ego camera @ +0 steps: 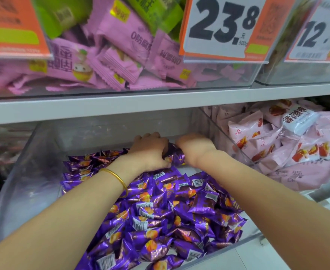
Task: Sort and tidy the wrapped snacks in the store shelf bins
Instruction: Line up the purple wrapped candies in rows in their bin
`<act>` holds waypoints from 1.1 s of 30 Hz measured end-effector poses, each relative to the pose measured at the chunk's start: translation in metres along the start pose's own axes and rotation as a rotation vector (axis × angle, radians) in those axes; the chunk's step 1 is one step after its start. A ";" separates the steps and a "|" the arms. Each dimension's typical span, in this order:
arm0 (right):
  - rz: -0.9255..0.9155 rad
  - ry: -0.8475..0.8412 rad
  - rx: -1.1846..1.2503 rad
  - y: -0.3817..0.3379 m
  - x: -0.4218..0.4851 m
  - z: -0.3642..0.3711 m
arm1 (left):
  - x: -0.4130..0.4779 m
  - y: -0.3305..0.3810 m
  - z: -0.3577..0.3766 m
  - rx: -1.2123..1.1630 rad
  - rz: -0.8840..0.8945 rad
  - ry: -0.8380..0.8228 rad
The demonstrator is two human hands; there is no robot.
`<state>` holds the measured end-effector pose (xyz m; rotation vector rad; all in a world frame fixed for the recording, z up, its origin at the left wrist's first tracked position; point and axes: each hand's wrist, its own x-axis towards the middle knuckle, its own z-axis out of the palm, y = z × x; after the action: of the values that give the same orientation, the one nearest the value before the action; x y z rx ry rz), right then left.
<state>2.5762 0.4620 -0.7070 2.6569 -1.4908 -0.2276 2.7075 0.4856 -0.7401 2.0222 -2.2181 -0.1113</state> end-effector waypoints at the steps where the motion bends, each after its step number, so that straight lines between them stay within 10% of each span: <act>1: 0.007 0.008 0.007 -0.001 0.000 0.000 | 0.000 0.000 0.000 0.001 -0.001 -0.009; 33: 0.056 -0.040 -0.003 -0.007 0.009 0.009 | -0.004 -0.009 0.010 -0.042 0.122 0.075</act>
<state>2.5848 0.4582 -0.7177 2.6192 -1.5730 -0.2808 2.7151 0.4885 -0.7515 1.8334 -2.2665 -0.0677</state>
